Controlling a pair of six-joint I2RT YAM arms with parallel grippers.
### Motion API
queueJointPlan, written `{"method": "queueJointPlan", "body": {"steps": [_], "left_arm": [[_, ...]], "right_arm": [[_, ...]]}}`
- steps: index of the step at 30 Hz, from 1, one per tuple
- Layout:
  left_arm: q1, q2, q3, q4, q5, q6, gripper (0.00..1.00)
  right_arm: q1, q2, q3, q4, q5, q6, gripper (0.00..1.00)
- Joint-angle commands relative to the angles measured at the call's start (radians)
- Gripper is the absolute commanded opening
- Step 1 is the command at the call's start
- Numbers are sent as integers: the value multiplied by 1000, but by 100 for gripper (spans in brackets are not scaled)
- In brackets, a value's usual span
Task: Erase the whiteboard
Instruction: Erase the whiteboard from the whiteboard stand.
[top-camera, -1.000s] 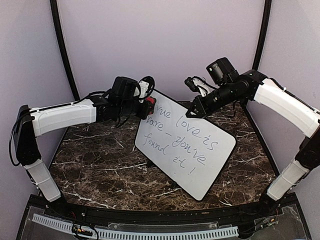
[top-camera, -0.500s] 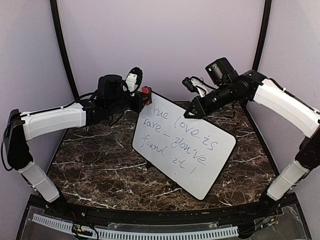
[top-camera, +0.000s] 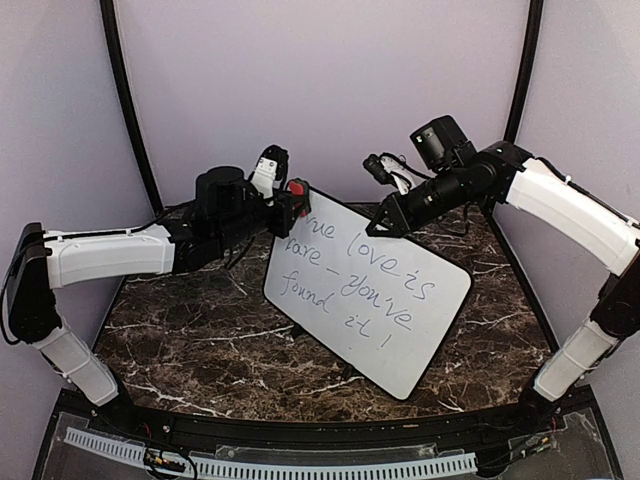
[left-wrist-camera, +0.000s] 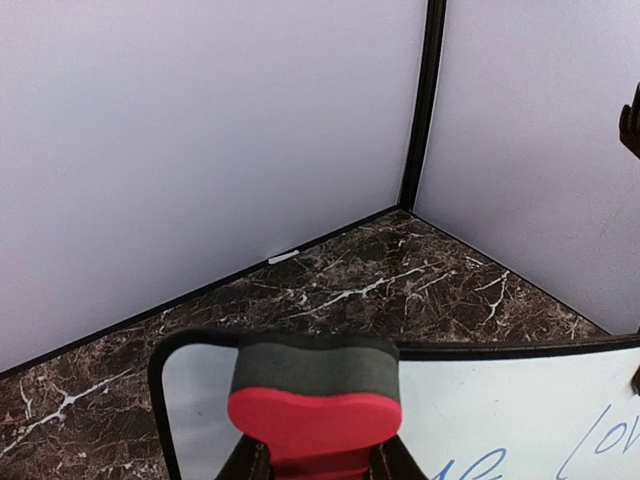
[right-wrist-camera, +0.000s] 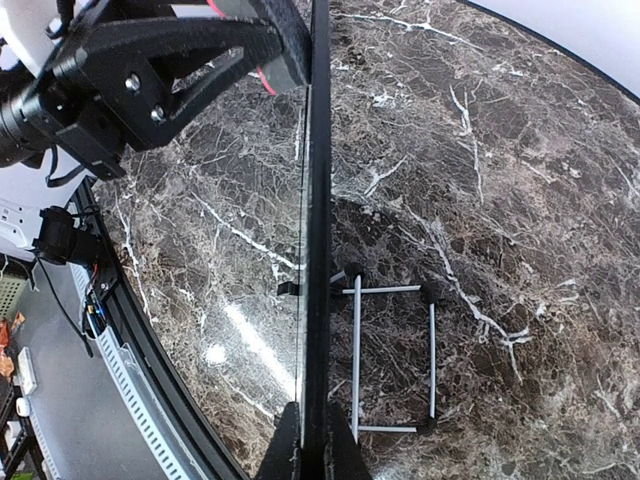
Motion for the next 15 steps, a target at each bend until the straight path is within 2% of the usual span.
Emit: {"method": "queueJointPlan", "body": {"steps": [1,8,15], "left_arm": [[-5,-41,-80,74,-53,22,8],[-8,-43,-128,174,-63,31,8],[-8,-41,-104,277,-96,60,8]], "right_arm": [[18,-9,3,24,-70,-10,0],[18,-4,19,14,-85,-4,0],[17,-11,4,21,-80,-1,0]]}}
